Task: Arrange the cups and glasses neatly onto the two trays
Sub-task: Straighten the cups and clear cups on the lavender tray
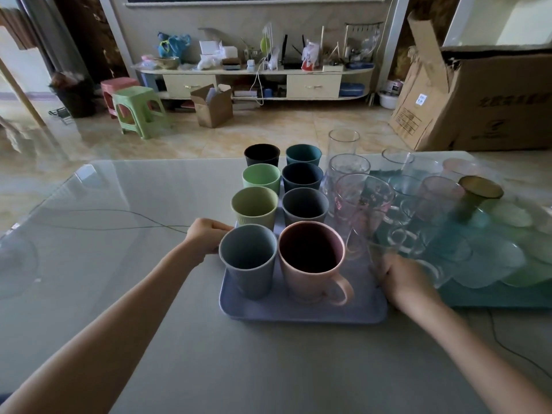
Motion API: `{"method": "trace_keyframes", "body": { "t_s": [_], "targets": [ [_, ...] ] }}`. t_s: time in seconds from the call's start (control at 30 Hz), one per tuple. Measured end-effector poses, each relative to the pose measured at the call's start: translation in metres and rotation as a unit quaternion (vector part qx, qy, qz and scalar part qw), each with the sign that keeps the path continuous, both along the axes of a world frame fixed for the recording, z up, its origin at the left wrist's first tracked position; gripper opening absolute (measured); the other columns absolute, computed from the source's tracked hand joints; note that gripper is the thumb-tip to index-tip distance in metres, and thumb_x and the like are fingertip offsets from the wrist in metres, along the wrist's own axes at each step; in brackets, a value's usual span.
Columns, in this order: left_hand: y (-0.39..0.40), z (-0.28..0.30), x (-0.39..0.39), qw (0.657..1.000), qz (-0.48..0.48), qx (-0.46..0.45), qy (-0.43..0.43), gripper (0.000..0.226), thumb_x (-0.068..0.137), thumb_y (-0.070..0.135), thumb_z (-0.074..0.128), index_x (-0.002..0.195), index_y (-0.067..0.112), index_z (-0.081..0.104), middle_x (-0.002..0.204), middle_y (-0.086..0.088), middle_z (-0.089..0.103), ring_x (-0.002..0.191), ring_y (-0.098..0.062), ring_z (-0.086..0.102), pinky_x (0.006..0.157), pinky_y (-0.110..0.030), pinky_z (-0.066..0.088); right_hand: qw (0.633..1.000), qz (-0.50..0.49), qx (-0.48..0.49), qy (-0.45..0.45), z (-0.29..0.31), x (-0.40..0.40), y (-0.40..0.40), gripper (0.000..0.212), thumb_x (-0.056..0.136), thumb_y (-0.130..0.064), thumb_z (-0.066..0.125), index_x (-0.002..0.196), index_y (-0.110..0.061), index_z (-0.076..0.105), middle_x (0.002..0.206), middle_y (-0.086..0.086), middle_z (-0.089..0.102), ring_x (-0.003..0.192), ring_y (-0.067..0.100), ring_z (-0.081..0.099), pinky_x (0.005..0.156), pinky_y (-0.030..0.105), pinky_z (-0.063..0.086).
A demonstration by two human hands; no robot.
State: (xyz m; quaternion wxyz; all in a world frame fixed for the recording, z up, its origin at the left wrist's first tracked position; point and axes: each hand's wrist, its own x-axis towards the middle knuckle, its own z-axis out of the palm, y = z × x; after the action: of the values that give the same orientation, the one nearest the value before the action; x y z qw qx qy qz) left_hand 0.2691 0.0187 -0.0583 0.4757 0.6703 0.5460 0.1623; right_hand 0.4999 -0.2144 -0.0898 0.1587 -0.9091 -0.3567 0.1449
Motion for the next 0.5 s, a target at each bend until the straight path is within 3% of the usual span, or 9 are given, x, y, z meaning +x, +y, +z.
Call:
{"method": "trace_keyframes", "body": {
  "t_s": [0.23,0.37,0.43,0.5],
  "targets": [
    [-0.003,-0.006,-0.002,1.000,0.023,0.012,-0.012,0.028,0.078,0.013,0.072,0.052,0.021,0.066,0.059,-0.002,0.059,0.053,-0.015,0.050,0.034,-0.011,0.038,0.999,0.010,0.029,0.026,0.005,-0.006,-0.006,0.019,0.092,-0.016,0.048,0.092,-0.010,0.066,0.101,0.017,0.069,0.096,0.032,0.063,0.073,0.033,0.045],
    [-0.012,0.000,-0.017,0.997,0.042,-0.039,-0.042,0.016,0.076,0.003,0.073,0.063,0.006,0.065,0.068,-0.010,0.062,0.046,-0.011,0.061,0.038,-0.017,0.048,0.998,0.003,0.064,0.024,0.016,-0.021,-0.030,0.020,0.090,-0.009,0.045,0.095,-0.011,0.065,0.097,0.018,0.068,0.089,0.034,0.064,0.073,0.035,0.051],
    [-0.013,0.007,-0.032,0.992,0.078,-0.048,-0.082,0.006,0.075,-0.001,0.073,0.073,0.001,0.068,0.083,-0.016,0.067,0.060,-0.018,0.064,0.041,-0.021,0.054,0.997,-0.030,0.065,0.033,0.021,-0.029,-0.047,0.024,0.088,-0.005,0.040,0.096,-0.012,0.061,0.090,0.018,0.067,0.072,0.035,0.068,0.061,0.040,0.057],
    [-0.013,0.018,-0.043,0.991,0.096,0.011,-0.097,0.009,0.077,-0.002,0.071,0.086,-0.001,0.070,0.087,-0.017,0.068,0.067,-0.020,0.063,0.048,-0.022,0.057,0.991,-0.072,0.086,0.077,0.023,-0.042,-0.063,0.028,0.088,-0.002,0.034,0.097,-0.014,0.057,0.077,0.014,0.064,0.051,0.030,0.066,0.044,0.037,0.056]
  ]
}}
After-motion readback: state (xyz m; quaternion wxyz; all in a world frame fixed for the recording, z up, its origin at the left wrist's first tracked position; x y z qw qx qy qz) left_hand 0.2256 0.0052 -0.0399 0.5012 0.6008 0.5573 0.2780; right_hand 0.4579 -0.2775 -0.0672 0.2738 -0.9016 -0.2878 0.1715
